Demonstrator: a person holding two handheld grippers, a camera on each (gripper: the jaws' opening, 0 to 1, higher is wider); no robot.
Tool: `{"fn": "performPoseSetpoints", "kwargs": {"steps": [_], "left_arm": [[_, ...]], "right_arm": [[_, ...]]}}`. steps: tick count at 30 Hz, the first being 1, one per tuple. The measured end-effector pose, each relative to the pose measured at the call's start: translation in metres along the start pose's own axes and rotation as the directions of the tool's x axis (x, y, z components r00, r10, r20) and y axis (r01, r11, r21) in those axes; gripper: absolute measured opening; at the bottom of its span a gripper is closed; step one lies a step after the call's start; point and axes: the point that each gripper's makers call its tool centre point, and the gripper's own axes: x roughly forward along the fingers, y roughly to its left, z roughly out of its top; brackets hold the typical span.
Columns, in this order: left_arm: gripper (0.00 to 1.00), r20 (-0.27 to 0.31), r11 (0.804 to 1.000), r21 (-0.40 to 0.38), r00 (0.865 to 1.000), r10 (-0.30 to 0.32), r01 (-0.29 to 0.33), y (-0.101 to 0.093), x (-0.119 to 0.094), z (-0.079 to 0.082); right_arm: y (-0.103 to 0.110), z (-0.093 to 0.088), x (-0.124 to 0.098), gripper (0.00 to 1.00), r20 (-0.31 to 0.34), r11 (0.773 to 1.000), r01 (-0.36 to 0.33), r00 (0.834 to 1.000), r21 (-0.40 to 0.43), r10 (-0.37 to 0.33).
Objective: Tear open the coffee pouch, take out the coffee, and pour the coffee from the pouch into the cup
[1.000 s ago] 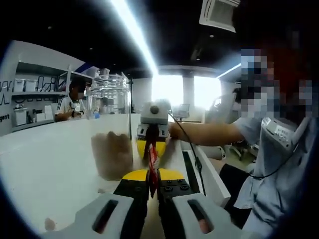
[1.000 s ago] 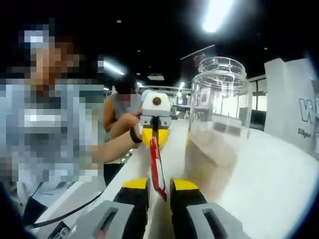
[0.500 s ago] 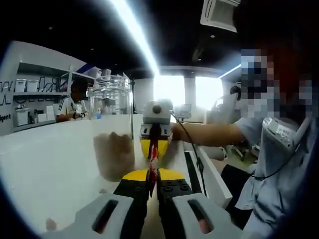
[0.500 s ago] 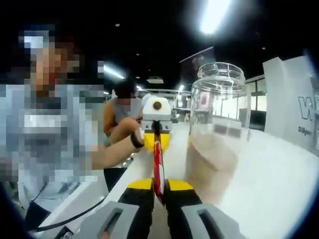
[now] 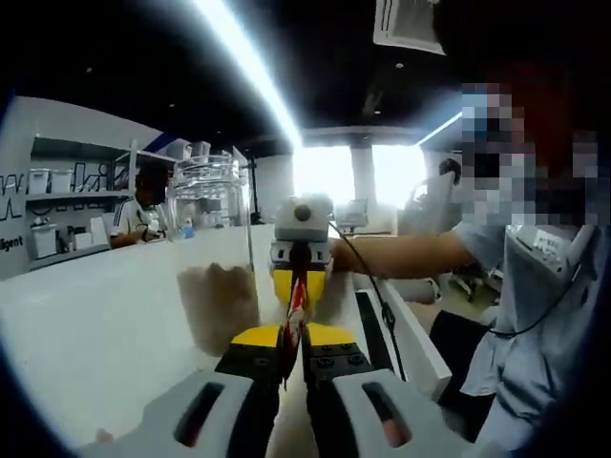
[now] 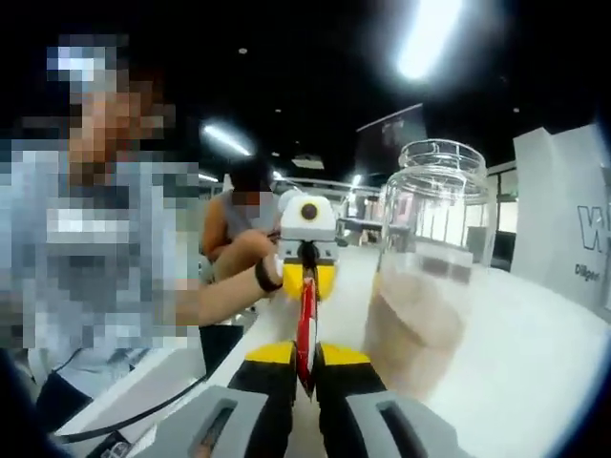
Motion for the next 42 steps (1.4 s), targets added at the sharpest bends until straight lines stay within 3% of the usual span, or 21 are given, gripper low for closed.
{"fn": "performPoseSetpoints", "kwargs": {"steps": [22,36,42], "left_arm": [[0.12,-0.004,0.998,0.056,1.000,-0.015,0.015,-0.005,0.005,0.000],[0.12,0.046,0.998,0.059,0.999,-0.015,0.012,-0.005,0.000,0.008],[0.12,0.090,0.999,0.041,0.996,-0.016,0.013,-0.004,-0.003,0.016]], "right_arm": [[0.003,0.008,0.018,0.09,0.027,1.000,-0.024,0.999,0.016,0.023],[0.001,0.018,0.027,0.09,0.055,0.997,0.005,0.998,0.082,-0.009],[0.000,0.031,0.027,0.09,0.119,0.991,0.020,0.992,0.131,-0.036]]}}
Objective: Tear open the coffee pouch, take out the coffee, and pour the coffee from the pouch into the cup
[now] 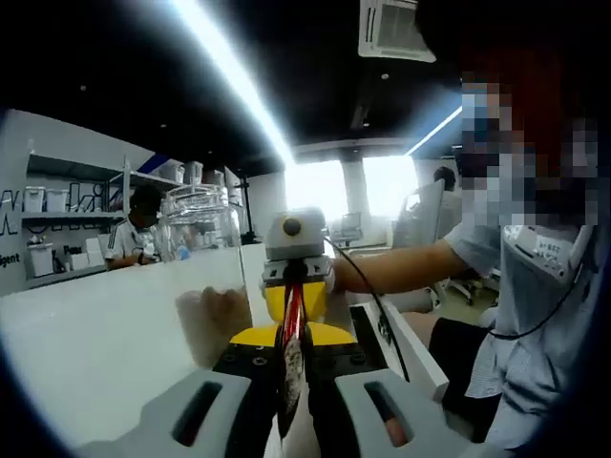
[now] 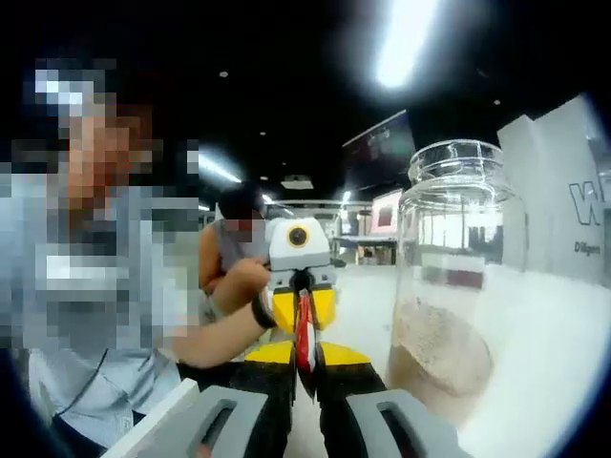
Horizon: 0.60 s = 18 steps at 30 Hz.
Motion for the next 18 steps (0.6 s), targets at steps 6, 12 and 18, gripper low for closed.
{"fn": "performPoseSetpoints", "kwargs": {"steps": [6,12,18], "left_arm": [[0.12,0.011,1.000,-0.005,1.000,-0.002,0.002,-0.001,0.000,0.002],[0.11,0.008,1.000,-0.016,1.000,0.004,-0.004,0.001,0.000,0.001],[0.11,0.009,1.000,-0.006,1.000,-0.006,0.006,0.000,-0.001,0.002]], "right_arm": [[0.001,0.007,0.001,0.09,0.039,1.000,0.017,0.999,0.013,-0.017],[-0.001,0.012,0.004,0.10,0.069,0.999,0.034,0.997,0.037,-0.037],[0.001,0.016,0.011,0.10,0.097,0.998,0.030,0.995,0.056,-0.036]]}}
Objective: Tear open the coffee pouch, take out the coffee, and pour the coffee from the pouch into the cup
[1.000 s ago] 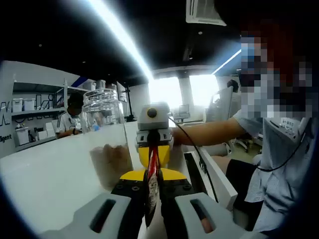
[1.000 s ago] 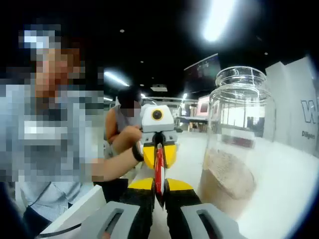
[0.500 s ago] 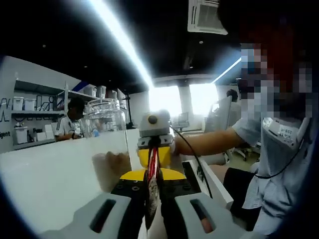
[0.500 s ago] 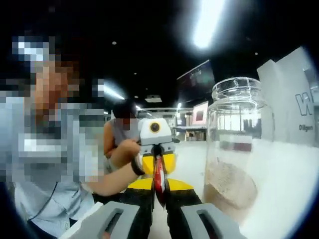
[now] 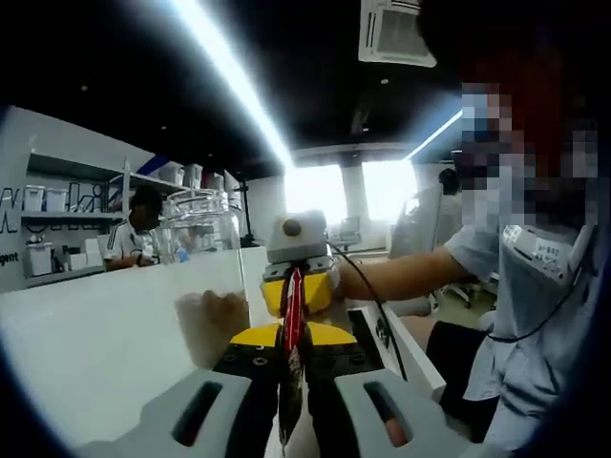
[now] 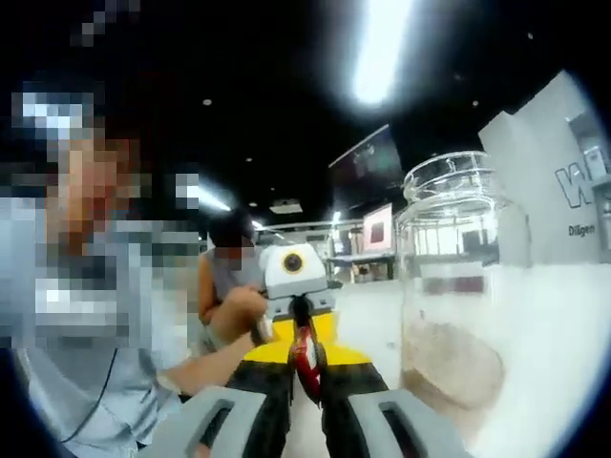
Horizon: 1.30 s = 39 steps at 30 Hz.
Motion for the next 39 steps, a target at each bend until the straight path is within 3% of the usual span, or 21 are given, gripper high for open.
{"fn": "performPoseSetpoints", "kwargs": {"steps": [4,6,13,27,39], "left_arm": [[0.12,0.001,1.000,0.007,1.000,0.006,-0.006,0.001,0.000,0.000],[0.13,0.012,0.999,0.050,1.000,0.017,-0.018,0.002,-0.001,0.002],[0.12,0.016,0.999,0.047,1.000,0.016,-0.017,0.003,-0.002,0.003],[0.15,0.055,0.997,0.061,0.998,0.041,-0.045,0.010,-0.007,0.011],[0.15,0.061,0.996,0.072,0.997,0.056,-0.061,0.013,-0.009,0.012]], "right_arm": [[-0.001,0.001,0.000,0.10,0.000,1.000,0.009,1.000,-0.015,-0.009],[-0.004,0.003,-0.002,0.09,0.007,1.000,0.015,1.000,-0.019,-0.015],[-0.004,0.005,-0.002,0.09,0.016,1.000,0.027,1.000,-0.013,-0.027],[0.001,0.023,-0.011,0.09,0.122,0.999,0.047,0.991,-0.009,-0.046],[-0.001,0.027,-0.013,0.09,0.150,0.998,0.057,0.987,0.021,-0.059]]}}
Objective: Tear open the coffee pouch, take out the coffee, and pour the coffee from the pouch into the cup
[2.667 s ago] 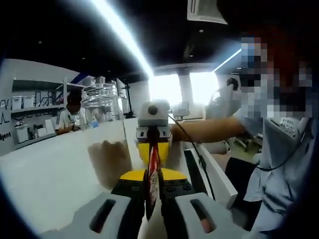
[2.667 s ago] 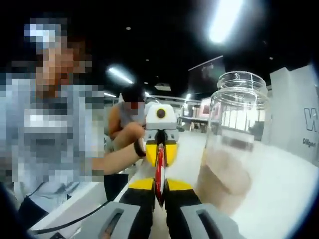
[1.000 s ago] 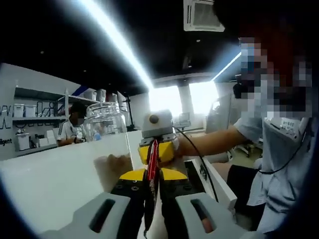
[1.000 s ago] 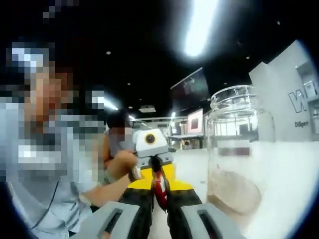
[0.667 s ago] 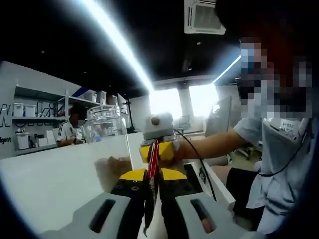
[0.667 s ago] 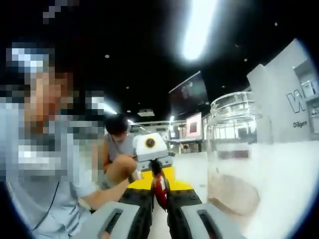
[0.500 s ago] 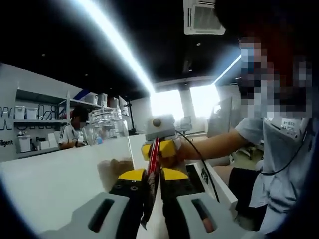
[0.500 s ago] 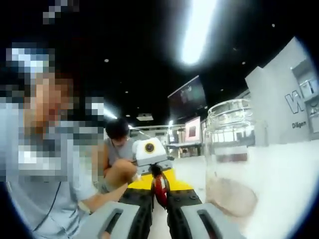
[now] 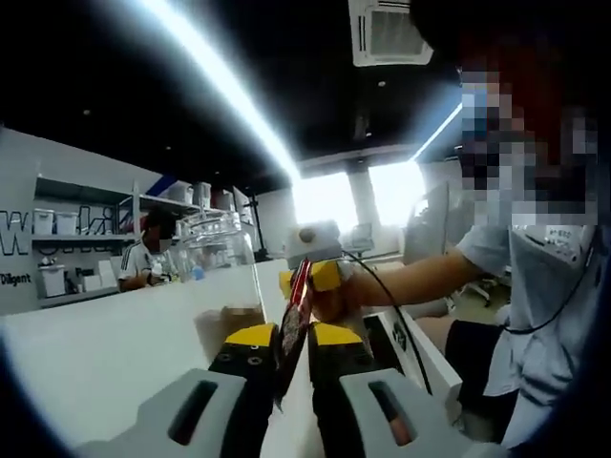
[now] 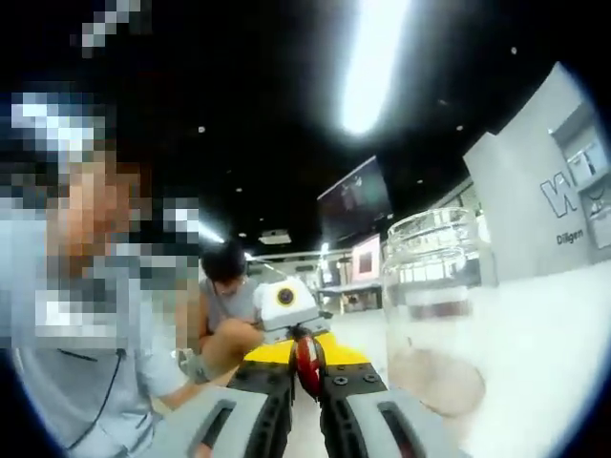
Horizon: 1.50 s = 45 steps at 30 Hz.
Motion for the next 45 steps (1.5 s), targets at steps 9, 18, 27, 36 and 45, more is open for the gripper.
{"fn": "performPoseSetpoints", "kwargs": {"steps": [9,18,27,36,45], "left_arm": [[0.15,0.006,1.000,-0.002,1.000,0.007,-0.007,0.001,0.000,0.001],[0.15,0.003,1.000,-0.015,1.000,0.006,-0.006,0.001,0.000,0.000],[0.15,-0.008,1.000,-0.016,1.000,0.005,-0.005,0.001,0.000,-0.002],[0.15,-0.024,1.000,-0.014,1.000,0.002,-0.003,0.000,0.001,-0.005],[0.15,-0.042,1.000,-0.014,0.999,-0.001,0.000,0.000,0.001,-0.009]], "right_arm": [[-0.001,0.011,-0.005,0.09,0.053,1.000,0.005,0.999,0.019,-0.006],[0.001,0.024,-0.011,0.09,0.123,1.000,0.004,0.992,0.029,-0.007],[0.001,0.024,-0.009,0.09,0.110,1.000,0.017,0.994,0.020,-0.020],[-0.001,0.028,-0.015,0.09,0.106,0.999,0.035,0.994,0.020,-0.037],[-0.001,0.032,-0.020,0.09,0.115,0.999,0.051,0.992,0.016,-0.053]]}}
